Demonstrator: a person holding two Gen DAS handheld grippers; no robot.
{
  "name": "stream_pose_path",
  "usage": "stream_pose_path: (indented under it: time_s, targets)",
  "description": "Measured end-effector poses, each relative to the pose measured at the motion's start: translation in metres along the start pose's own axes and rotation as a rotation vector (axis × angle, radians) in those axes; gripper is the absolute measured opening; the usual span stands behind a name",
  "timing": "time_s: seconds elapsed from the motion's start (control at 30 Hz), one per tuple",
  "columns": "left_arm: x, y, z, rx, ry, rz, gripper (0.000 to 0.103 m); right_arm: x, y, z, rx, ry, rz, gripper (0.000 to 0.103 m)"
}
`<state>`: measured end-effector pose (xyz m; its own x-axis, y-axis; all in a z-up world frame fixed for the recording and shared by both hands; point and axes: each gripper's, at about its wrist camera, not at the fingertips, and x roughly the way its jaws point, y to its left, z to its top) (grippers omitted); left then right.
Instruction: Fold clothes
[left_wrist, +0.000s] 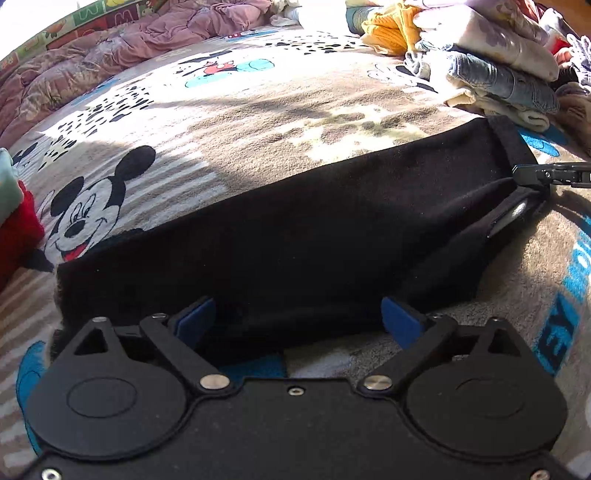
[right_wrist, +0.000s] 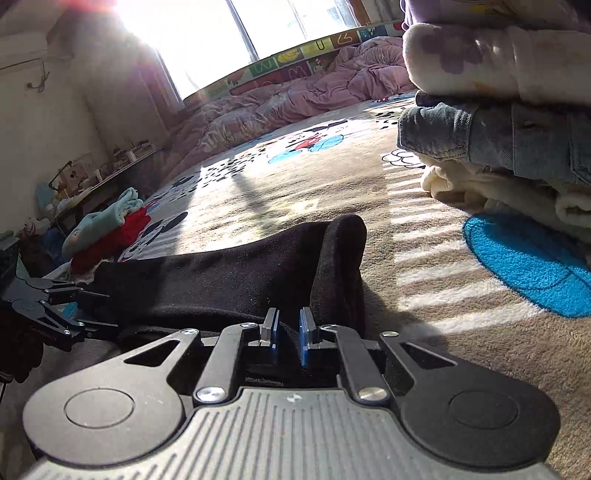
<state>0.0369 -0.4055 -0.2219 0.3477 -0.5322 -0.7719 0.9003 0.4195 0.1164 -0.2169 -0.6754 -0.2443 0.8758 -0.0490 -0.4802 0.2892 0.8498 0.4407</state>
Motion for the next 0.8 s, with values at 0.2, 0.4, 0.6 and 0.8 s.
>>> stream_pose_path:
  time_s: [0.2,0.4,0.6,0.8]
  targets:
    - [-0.007,-0.002,0.002,0.017,0.006,-0.007,0.095,-0.017,0.028,0.009,-0.105,-0.102,0.047,0.03]
    - [-0.028,0.009,0.004,-0.019,-0.035,-0.052,0.092,0.026,0.086,-0.004,-0.383,0.039,0.0,0.029]
    - [-0.049,0.01,0.018,-0.051,-0.129,-0.069,0.077,0.019,0.08,0.005,-0.306,0.023,0.025,0.03]
    - [-0.053,-0.069,0.032,0.236,-0.226,-0.118,0.056,0.007,0.063,0.018,-0.16,-0.022,0.077,0.033]
